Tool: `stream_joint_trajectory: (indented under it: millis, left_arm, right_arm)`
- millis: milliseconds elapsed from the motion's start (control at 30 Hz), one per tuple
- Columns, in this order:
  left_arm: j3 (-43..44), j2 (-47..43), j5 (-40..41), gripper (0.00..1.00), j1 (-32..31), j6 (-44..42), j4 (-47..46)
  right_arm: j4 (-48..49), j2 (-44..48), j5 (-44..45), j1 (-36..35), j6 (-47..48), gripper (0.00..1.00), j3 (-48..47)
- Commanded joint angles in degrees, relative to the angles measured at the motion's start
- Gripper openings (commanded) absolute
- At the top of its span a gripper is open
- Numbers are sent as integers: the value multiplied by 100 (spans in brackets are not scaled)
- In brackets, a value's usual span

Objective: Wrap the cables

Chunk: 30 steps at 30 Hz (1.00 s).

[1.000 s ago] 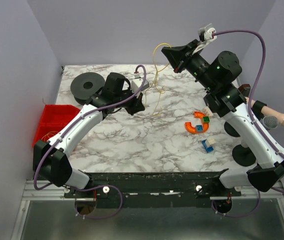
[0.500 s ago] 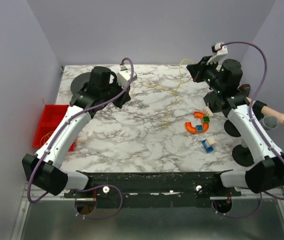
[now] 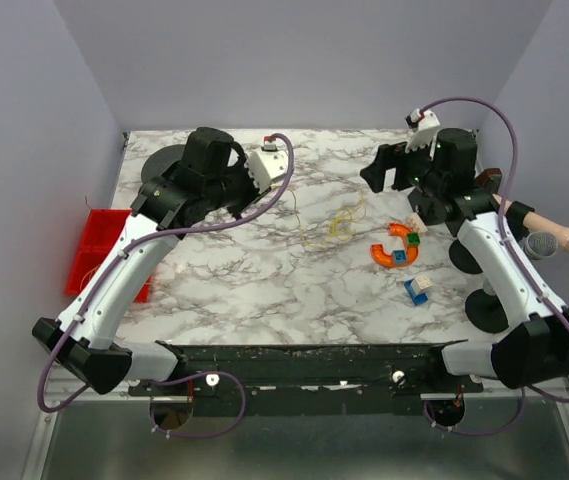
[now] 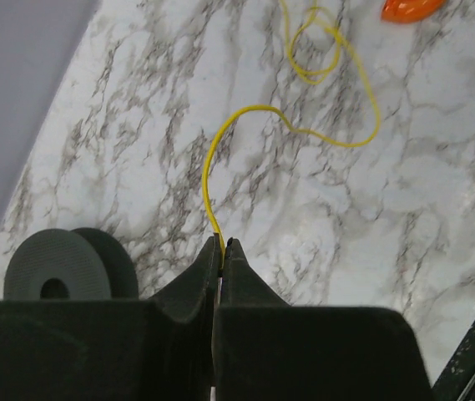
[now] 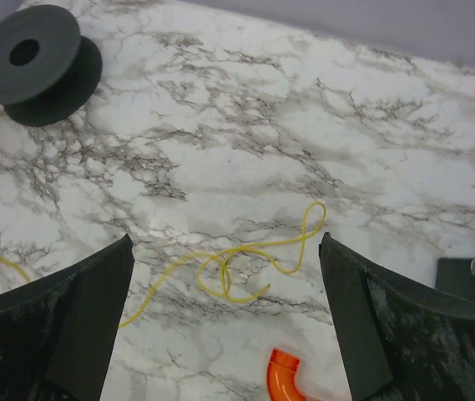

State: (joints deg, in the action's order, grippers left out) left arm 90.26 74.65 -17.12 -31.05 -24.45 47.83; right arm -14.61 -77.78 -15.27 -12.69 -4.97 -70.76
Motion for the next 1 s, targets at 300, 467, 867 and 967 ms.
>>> stream_joint_trajectory:
  millis: [300,467,867,967]
  left_arm:
    - [625,-64,289,0,-533,-3784,2432]
    - [1335,14,-641,0,-639,-3752,2959]
    - [1020,-144,-502,0,-780,-3707,2433]
    - [1046,-170,-572,0,-841,-3603,2345]
  right_arm:
    - [-70,-35,-4474,-1463,2116,100,-640]
    - [1582,-483,-5161,-1473,1097,97,-640]
    - [1576,-1081,-5989,-1974,515,82,-913]
    - [1706,-1344,-5707,-2176,-37,72,-1071]
